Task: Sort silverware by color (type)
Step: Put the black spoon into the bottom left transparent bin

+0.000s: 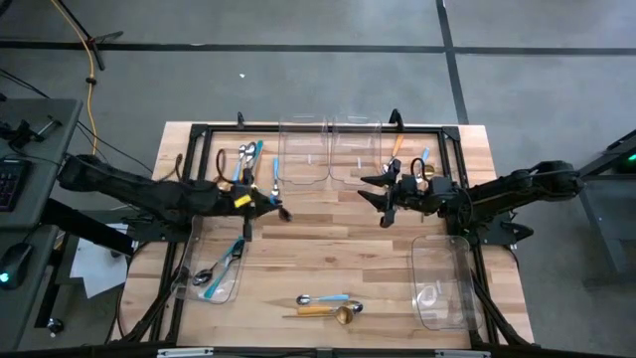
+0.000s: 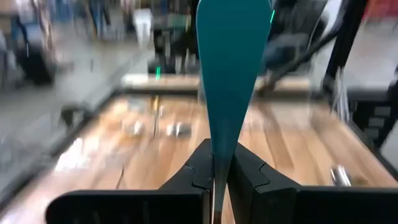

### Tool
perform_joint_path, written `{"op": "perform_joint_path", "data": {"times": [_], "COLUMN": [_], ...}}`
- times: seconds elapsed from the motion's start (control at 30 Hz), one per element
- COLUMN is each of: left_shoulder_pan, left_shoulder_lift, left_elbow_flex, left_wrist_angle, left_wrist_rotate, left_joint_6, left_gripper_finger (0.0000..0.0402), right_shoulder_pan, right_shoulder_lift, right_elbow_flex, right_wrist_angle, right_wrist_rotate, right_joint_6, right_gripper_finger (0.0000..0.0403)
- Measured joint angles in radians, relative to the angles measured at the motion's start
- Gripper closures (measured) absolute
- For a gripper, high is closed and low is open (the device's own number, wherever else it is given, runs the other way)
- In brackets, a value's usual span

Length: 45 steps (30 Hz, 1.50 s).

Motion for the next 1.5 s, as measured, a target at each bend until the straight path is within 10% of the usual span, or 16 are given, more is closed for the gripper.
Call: {"op": "perform_joint_path", "data": {"times": [0.33, 0.63, 0.9, 1.5], "left_shoulder_pan": [-0.219, -0.453, -0.507, -0.399], "left_shoulder_lift": [0.106, 0.298, 0.374, 0.374], "left_elbow_flex": [0.583, 0.634, 0.454, 0.202], "left_wrist_angle": [-1.029, -1.52, -1.414, -1.138], "left_wrist_rotate": [-0.11, 0.019, 0.24, 0.345], "left_joint_6": [-0.645, -1.331, -1.514, -1.442], "left_gripper_finger": [0.0392, 0.0392, 0.0392, 0.0392], "right_shoulder_pan": [0.0, 0.003, 0.003, -0.012], "right_shoulder_lift": [0.0, 0.0, 0.0, 0.0], "right_elbow_flex": [0.0, 0.0, 0.0, 0.0], "right_wrist_angle": [0.003, 0.009, 0.037, 0.067], "right_wrist_rotate": [0.0, 0.0, 0.0, 0.0], "right_joint_6": [0.005, 0.005, 0.004, 0.002], "right_gripper_finger": [0.0237, 0.0237, 0.0237, 0.0237]}}
